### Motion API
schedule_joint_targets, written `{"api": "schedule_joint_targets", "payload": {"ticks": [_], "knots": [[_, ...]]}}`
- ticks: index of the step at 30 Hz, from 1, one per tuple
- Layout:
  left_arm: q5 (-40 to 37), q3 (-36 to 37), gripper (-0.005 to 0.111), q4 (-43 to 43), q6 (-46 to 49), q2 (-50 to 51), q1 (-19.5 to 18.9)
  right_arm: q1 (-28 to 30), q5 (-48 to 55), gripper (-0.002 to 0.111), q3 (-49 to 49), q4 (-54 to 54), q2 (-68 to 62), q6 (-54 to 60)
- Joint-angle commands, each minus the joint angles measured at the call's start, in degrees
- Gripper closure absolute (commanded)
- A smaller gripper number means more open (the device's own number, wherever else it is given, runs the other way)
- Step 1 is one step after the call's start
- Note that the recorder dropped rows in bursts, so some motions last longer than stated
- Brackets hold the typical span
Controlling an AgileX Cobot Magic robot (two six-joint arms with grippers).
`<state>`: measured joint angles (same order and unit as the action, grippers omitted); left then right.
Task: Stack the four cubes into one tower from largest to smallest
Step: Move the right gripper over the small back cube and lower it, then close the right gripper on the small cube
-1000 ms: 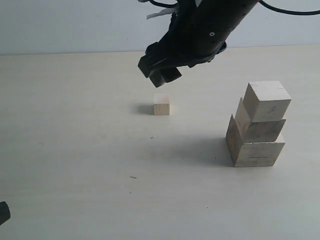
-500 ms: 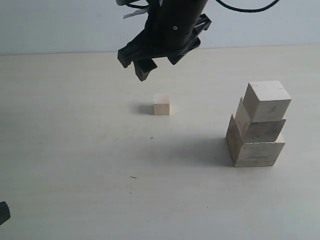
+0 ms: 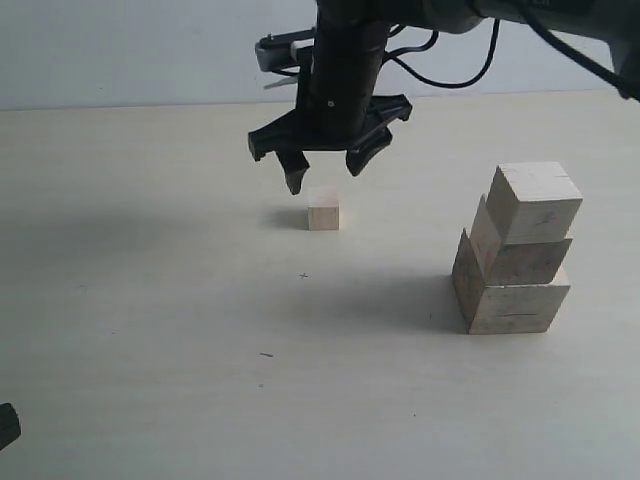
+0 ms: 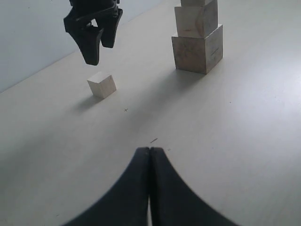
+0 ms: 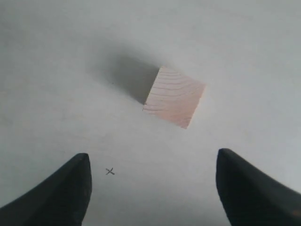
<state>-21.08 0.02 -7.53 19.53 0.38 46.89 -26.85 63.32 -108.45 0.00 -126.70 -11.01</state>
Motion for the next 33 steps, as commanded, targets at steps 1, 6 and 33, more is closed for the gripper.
{"api": "schedule_joint_targets", "payload": {"ticks": [1, 6, 33], "knots": [[0.35, -0.02, 0.107, -0.19, -0.21, -0.38, -0.09, 0.30, -1.81, 0.038, -0.64, 0.69, -0.55, -2.45], [0.35, -0.02, 0.107, -0.19, -0.21, -0.38, -0.09, 0.64, -3.12, 0.038, -0.64, 1.45, -1.00, -4.30], [0.35, -0.02, 0.107, -0.19, -0.21, -0.38, -0.09, 1.49, -1.28, 0.038, -8.63, -0.34, -9.90, -7.72]]}}
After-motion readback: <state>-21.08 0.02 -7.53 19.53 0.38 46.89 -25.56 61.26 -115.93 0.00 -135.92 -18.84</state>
